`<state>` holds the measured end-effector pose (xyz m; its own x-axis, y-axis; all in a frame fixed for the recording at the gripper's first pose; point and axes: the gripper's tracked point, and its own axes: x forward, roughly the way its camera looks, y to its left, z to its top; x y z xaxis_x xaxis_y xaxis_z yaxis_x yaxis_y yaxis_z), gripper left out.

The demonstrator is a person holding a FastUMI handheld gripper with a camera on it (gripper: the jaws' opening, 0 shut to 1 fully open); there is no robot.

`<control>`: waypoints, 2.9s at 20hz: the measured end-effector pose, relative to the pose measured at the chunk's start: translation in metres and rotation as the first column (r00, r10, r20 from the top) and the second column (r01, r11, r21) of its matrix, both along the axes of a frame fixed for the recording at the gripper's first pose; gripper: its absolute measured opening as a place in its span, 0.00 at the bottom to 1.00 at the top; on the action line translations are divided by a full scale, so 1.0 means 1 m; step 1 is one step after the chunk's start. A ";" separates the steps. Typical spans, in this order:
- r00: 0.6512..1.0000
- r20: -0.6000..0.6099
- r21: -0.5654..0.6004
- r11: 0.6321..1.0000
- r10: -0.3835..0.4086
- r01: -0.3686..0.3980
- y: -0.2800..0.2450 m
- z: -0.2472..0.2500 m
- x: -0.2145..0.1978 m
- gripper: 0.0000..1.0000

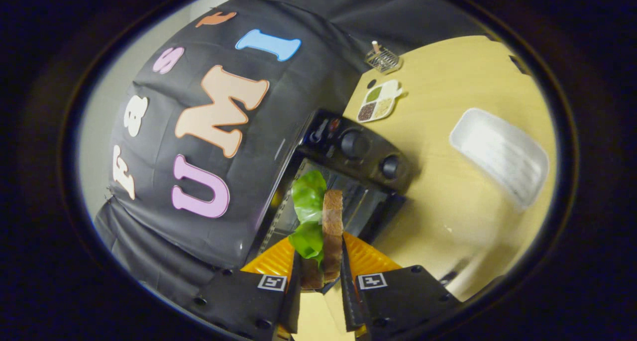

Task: Open the toaster oven, put the food inside, and close the toaster oven door.

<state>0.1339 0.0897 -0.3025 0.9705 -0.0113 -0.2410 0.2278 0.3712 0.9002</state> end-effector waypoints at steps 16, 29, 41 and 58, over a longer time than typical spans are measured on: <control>0.992 -0.062 -0.178 0.979 -0.110 0.098 0.007 -0.028 0.075 0.52; 0.946 -0.274 -0.677 0.734 -0.173 -0.062 -0.024 -0.018 0.004 1.00; 0.828 -0.558 -0.713 0.477 0.058 -0.514 0.027 -0.047 -0.126 1.00; 0.694 -0.704 -0.614 0.360 0.151 -0.702 0.071 -0.122 -0.130 1.00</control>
<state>0.0037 0.1607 -0.4249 0.6426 -0.0790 -0.7622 0.0417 0.9968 -0.0682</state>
